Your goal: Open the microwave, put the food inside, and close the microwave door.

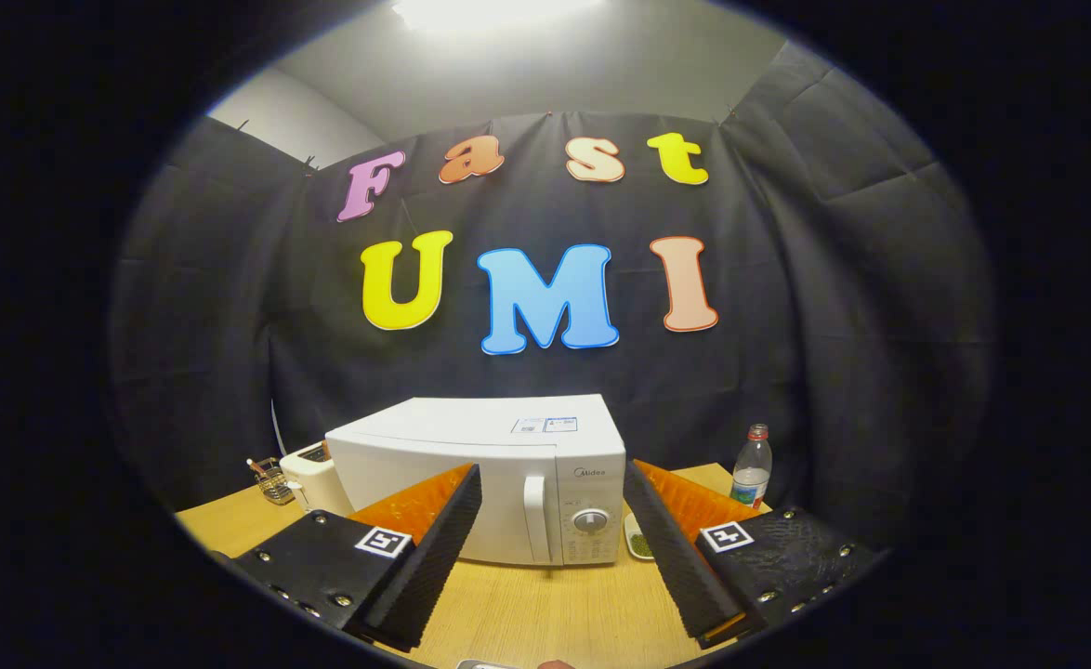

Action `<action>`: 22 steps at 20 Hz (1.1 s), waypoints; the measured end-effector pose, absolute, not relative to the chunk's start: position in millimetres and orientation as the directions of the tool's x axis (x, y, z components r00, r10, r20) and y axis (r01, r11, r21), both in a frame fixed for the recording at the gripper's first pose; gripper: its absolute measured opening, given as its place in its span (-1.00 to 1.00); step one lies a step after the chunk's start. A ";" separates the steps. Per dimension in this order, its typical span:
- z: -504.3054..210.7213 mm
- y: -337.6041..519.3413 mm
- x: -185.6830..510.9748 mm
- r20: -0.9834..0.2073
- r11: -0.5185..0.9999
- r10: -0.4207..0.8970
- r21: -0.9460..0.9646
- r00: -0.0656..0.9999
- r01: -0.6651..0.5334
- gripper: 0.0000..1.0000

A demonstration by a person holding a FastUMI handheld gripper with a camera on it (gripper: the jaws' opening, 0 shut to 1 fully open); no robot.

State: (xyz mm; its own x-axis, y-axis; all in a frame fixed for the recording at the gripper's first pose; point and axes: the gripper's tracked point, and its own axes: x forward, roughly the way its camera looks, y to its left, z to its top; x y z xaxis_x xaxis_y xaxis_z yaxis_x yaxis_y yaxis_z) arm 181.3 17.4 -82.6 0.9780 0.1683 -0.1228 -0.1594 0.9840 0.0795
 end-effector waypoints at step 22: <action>-216.7 49.0 307.1 -0.342 0.988 0.150 0.014 0.928 -0.154 0.62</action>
